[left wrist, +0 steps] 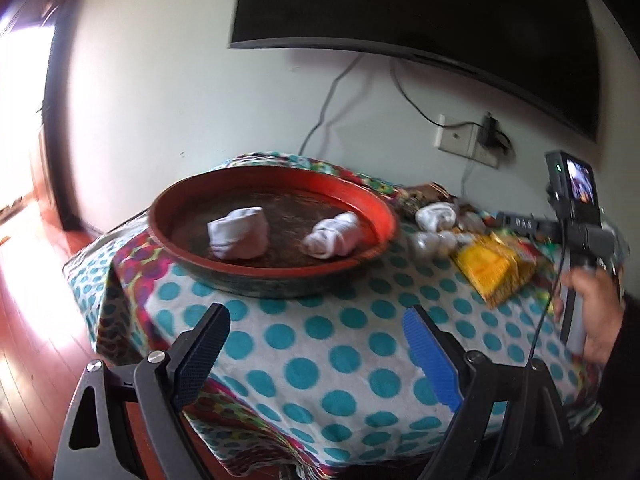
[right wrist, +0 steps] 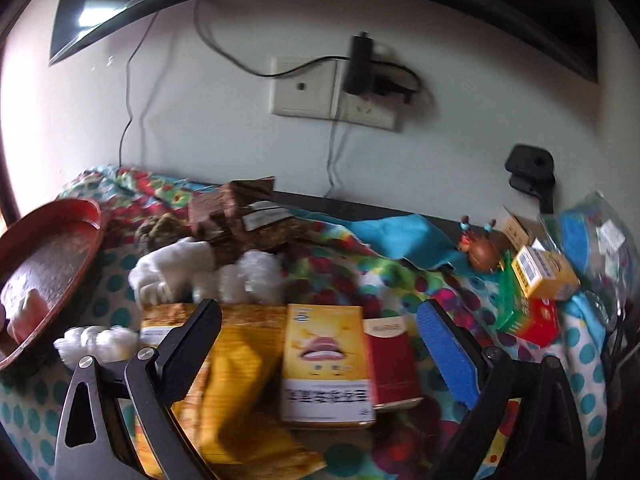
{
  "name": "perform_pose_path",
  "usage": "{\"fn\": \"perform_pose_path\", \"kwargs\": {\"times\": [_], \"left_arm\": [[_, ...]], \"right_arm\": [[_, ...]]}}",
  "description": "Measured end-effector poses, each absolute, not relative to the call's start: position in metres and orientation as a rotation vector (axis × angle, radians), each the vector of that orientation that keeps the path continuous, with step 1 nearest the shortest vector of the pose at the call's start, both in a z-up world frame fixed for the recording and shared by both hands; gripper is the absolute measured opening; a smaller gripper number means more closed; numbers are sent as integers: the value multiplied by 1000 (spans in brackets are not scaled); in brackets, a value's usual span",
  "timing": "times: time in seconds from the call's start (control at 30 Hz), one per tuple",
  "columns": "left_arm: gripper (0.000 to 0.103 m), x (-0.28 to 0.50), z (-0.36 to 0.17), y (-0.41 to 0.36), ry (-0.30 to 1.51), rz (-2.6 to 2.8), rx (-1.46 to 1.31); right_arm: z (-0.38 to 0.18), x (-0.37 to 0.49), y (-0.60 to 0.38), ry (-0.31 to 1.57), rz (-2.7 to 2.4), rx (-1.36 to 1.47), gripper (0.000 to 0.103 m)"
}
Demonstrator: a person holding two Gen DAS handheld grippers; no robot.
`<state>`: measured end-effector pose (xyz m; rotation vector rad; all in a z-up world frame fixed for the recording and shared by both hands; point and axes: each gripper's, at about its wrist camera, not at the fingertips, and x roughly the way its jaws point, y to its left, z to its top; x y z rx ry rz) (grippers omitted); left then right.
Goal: Organize objects
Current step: 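Release the sock into the red tray and withdraw the right gripper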
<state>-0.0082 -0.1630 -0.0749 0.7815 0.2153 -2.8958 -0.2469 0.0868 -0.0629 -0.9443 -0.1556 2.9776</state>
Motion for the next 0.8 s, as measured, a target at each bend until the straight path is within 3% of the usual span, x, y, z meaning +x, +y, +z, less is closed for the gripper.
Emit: {"fn": "perform_pose_path", "kwargs": {"times": [0.4,0.8], "left_arm": [[91,-84,-59,-101,153,-3017,844],[91,-196,-94,-56,83,-2939,1159]], "right_arm": [[-70,-248,108,-82,2962,-909,98],[-82,-262,150,225,2840,-1043,98]]}}
